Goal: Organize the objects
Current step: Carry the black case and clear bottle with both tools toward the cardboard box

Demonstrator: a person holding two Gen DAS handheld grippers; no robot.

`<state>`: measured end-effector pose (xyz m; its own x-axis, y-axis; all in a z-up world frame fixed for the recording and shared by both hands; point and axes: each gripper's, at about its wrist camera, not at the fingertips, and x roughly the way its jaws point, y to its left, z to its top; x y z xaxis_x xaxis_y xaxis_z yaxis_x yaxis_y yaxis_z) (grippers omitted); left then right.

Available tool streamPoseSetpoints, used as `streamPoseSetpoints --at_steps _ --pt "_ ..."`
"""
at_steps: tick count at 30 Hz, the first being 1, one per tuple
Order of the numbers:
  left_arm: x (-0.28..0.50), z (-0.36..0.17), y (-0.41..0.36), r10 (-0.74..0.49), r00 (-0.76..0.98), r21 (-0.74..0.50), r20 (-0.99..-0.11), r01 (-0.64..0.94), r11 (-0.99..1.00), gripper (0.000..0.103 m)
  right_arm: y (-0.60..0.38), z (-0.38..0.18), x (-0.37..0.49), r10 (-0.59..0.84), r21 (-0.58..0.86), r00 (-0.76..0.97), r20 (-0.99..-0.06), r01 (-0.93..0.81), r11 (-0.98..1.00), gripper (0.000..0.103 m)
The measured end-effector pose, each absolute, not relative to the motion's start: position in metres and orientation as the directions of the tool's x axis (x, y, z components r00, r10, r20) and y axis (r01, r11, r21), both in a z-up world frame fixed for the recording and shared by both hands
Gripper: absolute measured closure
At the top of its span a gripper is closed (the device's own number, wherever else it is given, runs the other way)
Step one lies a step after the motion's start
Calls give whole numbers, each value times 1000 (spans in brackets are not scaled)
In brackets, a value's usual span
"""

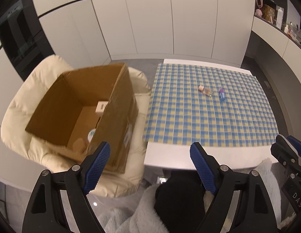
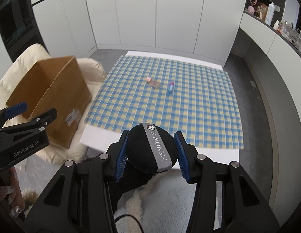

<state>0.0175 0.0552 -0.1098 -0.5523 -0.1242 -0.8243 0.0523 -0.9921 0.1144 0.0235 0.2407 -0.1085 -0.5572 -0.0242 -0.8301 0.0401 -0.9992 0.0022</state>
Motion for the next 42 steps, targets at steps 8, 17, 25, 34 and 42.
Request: streamPoseSetpoints --at_steps 8,17,25,34,42 --pt "31 -119 42 -106 -533 78 -839 75 -994 18 224 -114 53 -35 -7 -537 -843 75 -997 55" --pt "31 -121 45 -112 -536 93 -837 63 -994 18 221 -115 56 -27 -14 -535 -845 73 -997 55" --pt "30 -118 36 -117 -540 76 -833 99 -992 18 218 -113 50 -21 -28 -535 -844 84 -996 55" --pt "39 -118 4 -152 -546 50 -824 197 -979 18 194 -113 44 -43 -47 -533 -845 153 -987 55" --pt "57 -115 -55 -239 -518 62 -821 335 -940 18 143 -117 33 -121 -24 -516 -848 265 -964 55"
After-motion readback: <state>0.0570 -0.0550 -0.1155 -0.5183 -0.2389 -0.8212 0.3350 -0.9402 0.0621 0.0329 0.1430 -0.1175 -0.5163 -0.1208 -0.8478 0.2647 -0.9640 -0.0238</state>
